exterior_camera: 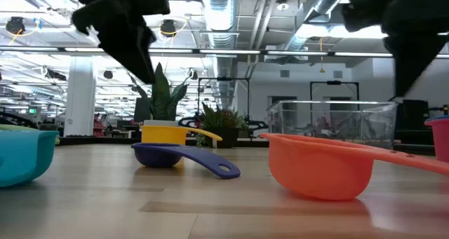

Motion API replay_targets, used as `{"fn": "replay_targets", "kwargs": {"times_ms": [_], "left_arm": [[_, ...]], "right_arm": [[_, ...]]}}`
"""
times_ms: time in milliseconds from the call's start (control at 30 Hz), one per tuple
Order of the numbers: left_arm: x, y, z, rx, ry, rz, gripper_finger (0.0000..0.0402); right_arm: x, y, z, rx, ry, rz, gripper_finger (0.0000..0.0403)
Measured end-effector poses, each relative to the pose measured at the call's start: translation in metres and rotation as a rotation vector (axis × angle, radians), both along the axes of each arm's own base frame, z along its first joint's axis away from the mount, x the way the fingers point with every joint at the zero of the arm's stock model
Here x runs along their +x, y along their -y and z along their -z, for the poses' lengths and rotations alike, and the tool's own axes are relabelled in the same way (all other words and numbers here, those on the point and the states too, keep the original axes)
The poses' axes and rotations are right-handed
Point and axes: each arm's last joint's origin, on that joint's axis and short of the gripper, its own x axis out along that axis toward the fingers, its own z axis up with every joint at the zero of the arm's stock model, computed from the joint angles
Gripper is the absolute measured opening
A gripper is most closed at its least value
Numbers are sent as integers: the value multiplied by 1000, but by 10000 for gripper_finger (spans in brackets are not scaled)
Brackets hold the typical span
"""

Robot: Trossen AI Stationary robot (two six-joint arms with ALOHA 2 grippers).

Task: Nest measuring cups in basket
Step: Stack the yellow nest measuring cup on the blue nest measuring cup

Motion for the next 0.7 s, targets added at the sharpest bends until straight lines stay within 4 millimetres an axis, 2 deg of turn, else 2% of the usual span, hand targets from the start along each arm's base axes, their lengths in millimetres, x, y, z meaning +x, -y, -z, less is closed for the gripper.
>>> {"fn": "replay_targets", "kwargs": {"times_ms": [133, 300, 500, 700], "left_arm": [[9, -3, 23, 38, -144, 106, 122], [16, -7, 47, 118, -272, 150, 122], [19, -10, 51, 223, -296, 208, 122], [22, -14, 57, 161, -329, 286, 122]], "right_arm": [[2, 6, -14, -23, 55, -3, 93], [0, 10, -25, -48, 116, 4, 93], [-2, 11, -28, -59, 131, 1, 93], [-3, 12, -28, -75, 130, 1, 93]]}}
